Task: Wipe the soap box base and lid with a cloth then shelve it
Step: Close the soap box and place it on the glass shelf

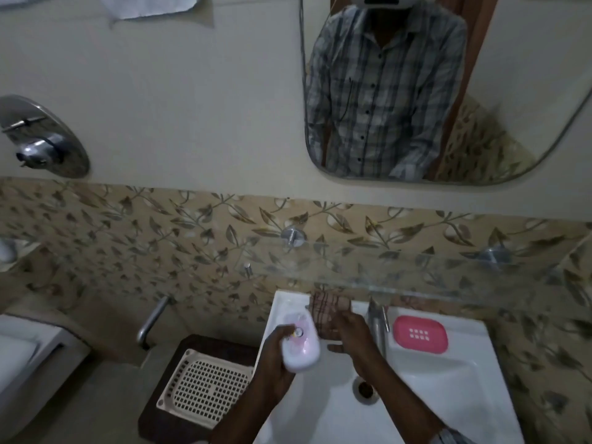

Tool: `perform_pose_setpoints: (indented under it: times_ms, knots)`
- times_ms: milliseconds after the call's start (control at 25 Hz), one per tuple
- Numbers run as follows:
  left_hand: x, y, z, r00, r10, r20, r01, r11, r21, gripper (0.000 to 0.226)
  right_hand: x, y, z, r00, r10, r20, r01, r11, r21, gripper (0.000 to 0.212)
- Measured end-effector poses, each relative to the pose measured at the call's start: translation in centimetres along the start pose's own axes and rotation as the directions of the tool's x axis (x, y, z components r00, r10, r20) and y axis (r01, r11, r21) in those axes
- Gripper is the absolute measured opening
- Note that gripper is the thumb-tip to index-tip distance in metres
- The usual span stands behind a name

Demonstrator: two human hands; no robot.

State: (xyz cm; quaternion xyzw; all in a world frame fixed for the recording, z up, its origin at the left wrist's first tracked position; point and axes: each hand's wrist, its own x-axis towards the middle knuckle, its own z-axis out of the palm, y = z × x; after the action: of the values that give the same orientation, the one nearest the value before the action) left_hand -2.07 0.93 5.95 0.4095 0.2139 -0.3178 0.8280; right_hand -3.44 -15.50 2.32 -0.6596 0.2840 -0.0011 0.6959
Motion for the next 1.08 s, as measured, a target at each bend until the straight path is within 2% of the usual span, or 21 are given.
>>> perform_pose_setpoints:
  times_ms: [40,120,160,240,320,360,440,480,520,560,600,640,680,760,880,1000,1080]
  knots:
    - [-0.3,-0.1,0.9,1.000,-0.001,-0.011,0.002,1.000,0.018,0.029,-1.8,-0.3,-0.1,0.993,0.063,0.098,-0.066,0.997,0.029,0.021]
    - [-0.7,-0.8,2.5,0.999,-0.042,-0.021,0.043,0.998,0.036,0.022,-4.1,0.4,-1.1,0.984,0.047,0.170,-0.055,0.997,0.045,0.013]
    - [-0.5,-1.6,3.0,0.999,-0.027,-0.029,0.030,0.995,0.099,0.024,-5.1,0.7,-1.5,0.989,-0.005,0.150,-0.004,0.998,0.058,0.014]
    - [0.6,-3.7,3.2,0.987,0.144,-0.077,-0.109,0.934,0.340,0.038,-5.9,1.1,-2.7,0.998,-0.055,0.012,0.054,0.996,0.070,0.022]
    - [1.4,-5.5,3.4,0.954,0.299,-0.019,-0.236,0.789,0.568,0.064,-6.9,1.2,-3.2,0.980,-0.194,-0.046,0.188,0.977,-0.103,0.028]
    - [1.6,-6.0,3.5,0.955,0.297,-0.021,-0.228,0.775,0.589,0.074,-7.0,1.6,-3.5,0.966,-0.257,-0.016,0.249,0.950,-0.187,0.033]
    - [2.7,-6.4,3.0,0.966,0.248,-0.068,-0.171,0.818,0.549,0.073,-7.1,2.0,-4.0,0.948,-0.306,0.083,0.317,0.911,-0.264,0.041]
    - [3.4,-6.6,2.7,0.979,0.193,-0.068,-0.135,0.857,0.497,0.068,-6.8,2.4,-4.9,0.946,-0.321,0.052,0.321,0.897,-0.302,0.039]
    - [3.7,-6.5,2.0,0.989,0.138,-0.055,-0.100,0.895,0.436,0.064,-6.4,2.8,-5.8,0.939,-0.339,-0.053,0.306,0.898,-0.316,0.029]
    - [4.0,-6.4,1.4,0.996,0.084,-0.044,-0.062,0.926,0.373,0.058,-5.5,3.5,-7.3,0.919,-0.309,-0.246,0.243,0.934,-0.263,0.014]
    - [4.3,-6.3,0.9,0.998,0.038,-0.040,-0.023,0.946,0.323,0.052,-4.5,4.3,-9.0,0.883,-0.166,-0.440,0.137,0.986,-0.097,0.009]
    - [4.5,-6.2,0.5,0.999,0.008,-0.046,0.006,0.953,0.303,0.046,-3.2,5.1,-10.6,0.838,0.062,-0.541,0.010,0.992,0.129,0.016]
    - [4.7,-6.2,0.2,0.998,-0.011,-0.057,0.028,0.953,0.302,0.042,-2.0,5.8,-11.8,0.790,0.271,-0.550,-0.109,0.945,0.309,0.021]
    - [5.0,-6.1,0.2,0.996,-0.029,-0.080,0.054,0.940,0.338,0.040,0.7,6.7,-13.9,0.722,0.456,-0.520,-0.257,0.875,0.410,0.031]
    - [5.3,-5.6,0.2,0.998,-0.023,-0.056,0.041,0.940,0.340,0.037,4.3,6.7,-14.5,0.703,0.476,-0.528,-0.254,0.862,0.439,0.045]
    - [5.8,-5.5,-0.5,0.999,-0.040,-0.022,0.045,0.946,0.320,0.035,5.3,7.0,-14.3,0.690,0.479,-0.543,-0.232,0.856,0.461,0.045]
    - [5.7,-5.5,-0.7,0.999,-0.041,0.020,0.031,0.937,0.348,0.038,4.2,7.0,-14.3,0.671,0.442,-0.595,-0.232,0.887,0.399,0.041]
